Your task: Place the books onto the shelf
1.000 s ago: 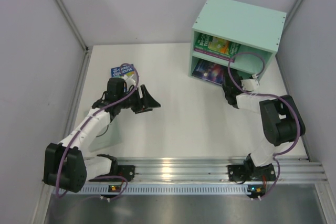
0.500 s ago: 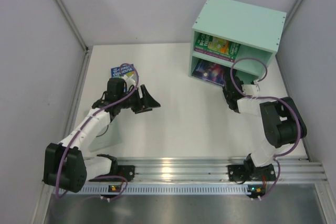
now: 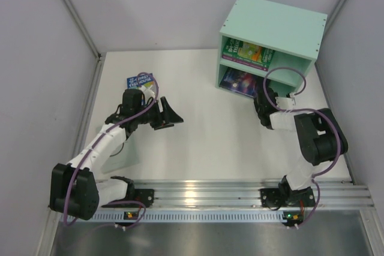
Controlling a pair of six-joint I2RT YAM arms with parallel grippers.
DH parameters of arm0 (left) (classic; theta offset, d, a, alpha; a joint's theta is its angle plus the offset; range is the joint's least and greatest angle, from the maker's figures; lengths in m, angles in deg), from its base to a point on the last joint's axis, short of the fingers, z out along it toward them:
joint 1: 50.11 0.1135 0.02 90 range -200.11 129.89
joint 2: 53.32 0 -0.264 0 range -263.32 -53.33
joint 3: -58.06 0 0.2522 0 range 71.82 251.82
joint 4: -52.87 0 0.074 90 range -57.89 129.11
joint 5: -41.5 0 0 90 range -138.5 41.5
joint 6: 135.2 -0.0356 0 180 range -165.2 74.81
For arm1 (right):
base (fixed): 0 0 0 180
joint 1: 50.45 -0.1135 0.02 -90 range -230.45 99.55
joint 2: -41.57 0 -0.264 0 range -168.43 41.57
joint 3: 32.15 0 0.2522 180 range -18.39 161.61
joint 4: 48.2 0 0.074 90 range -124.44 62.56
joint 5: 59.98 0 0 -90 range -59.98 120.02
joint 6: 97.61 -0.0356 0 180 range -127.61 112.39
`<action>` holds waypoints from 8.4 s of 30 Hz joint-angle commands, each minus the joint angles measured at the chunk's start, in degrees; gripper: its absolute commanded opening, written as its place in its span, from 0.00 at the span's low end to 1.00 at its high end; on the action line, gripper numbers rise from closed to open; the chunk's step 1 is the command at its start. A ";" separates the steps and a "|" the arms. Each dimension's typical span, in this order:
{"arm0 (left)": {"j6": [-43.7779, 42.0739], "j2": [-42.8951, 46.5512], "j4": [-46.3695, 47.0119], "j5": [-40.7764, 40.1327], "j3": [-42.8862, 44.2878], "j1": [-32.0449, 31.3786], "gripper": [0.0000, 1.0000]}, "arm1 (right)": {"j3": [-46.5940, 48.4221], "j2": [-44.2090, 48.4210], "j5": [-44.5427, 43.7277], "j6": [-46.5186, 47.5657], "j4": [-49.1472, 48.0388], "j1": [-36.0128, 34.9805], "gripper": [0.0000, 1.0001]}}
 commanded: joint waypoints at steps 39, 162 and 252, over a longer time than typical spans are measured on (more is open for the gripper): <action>-0.83 0.60 1.86 0.43 -0.59 0.11 0.70 | 2.36 -8.36 -0.36 -12.70 -7.14 -1.58 0.09; -2.68 -13.47 -3.60 -30.80 -6.30 -1.37 0.59 | 0.08 -5.22 21.79 27.37 -11.98 -38.94 0.61; 6.82 -28.06 12.41 -11.52 -6.04 -8.59 0.00 | -17.24 5.60 56.50 9.00 -55.35 -21.27 0.50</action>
